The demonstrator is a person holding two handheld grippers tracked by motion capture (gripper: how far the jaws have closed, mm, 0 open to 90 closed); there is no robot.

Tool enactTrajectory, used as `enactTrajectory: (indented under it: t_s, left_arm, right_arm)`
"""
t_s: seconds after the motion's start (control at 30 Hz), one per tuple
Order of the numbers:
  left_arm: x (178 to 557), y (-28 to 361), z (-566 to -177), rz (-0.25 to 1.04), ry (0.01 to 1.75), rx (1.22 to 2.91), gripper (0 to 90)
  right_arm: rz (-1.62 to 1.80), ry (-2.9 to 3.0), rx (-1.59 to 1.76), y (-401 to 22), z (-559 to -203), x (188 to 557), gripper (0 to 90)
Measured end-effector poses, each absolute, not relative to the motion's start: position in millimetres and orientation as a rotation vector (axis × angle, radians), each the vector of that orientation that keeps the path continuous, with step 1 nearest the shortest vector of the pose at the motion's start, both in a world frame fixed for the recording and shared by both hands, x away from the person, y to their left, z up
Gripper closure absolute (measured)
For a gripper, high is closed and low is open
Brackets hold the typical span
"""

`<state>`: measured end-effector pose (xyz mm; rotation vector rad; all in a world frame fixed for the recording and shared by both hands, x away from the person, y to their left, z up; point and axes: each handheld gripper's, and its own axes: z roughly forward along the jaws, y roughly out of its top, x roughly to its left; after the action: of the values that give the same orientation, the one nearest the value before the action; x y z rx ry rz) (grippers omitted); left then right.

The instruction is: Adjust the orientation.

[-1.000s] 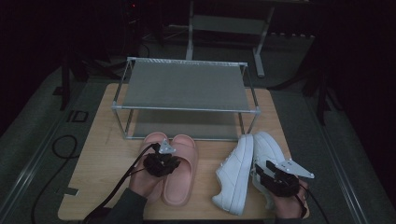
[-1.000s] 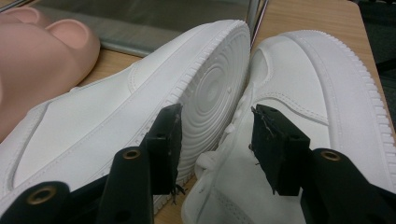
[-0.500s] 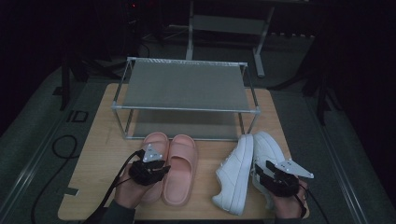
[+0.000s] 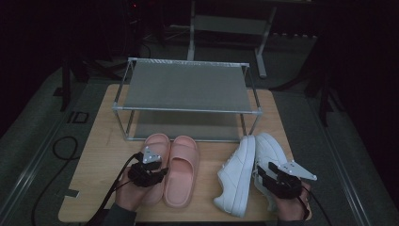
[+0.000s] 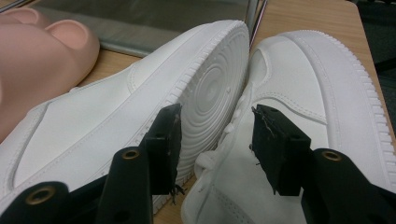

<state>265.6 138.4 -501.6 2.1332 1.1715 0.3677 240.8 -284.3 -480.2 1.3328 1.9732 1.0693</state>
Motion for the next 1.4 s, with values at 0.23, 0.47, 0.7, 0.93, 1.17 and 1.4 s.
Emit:
enactTrajectory:
  t_s: [0.23,0.47,0.7,0.93,1.17,1.4]
  left_arm:
    - [269,138,-504,0.339,1.169,2.125,57.5]
    - [267,136,-503,0.363,1.179,2.123,54.1]
    - [272,135,-506,0.363,1.236,2.101,49.0]
    - [280,132,-510,0.326,1.261,2.095,47.0]
    - [286,127,-510,0.332,1.285,2.077,44.1]
    - [291,122,-511,0.335,1.307,2.06,39.2]
  right_arm:
    - [1.067,1.973,1.333,-285,-481,241,51.7]
    - [1.067,1.973,1.333,-285,-481,240,51.6]
    - [1.066,1.971,1.335,-285,-481,240,51.6]
    - [1.067,1.97,1.334,-285,-481,240,51.5]
    - [1.065,1.971,1.333,-285,-481,240,51.5]
    - [1.064,1.97,1.337,-286,-482,240,51.5]
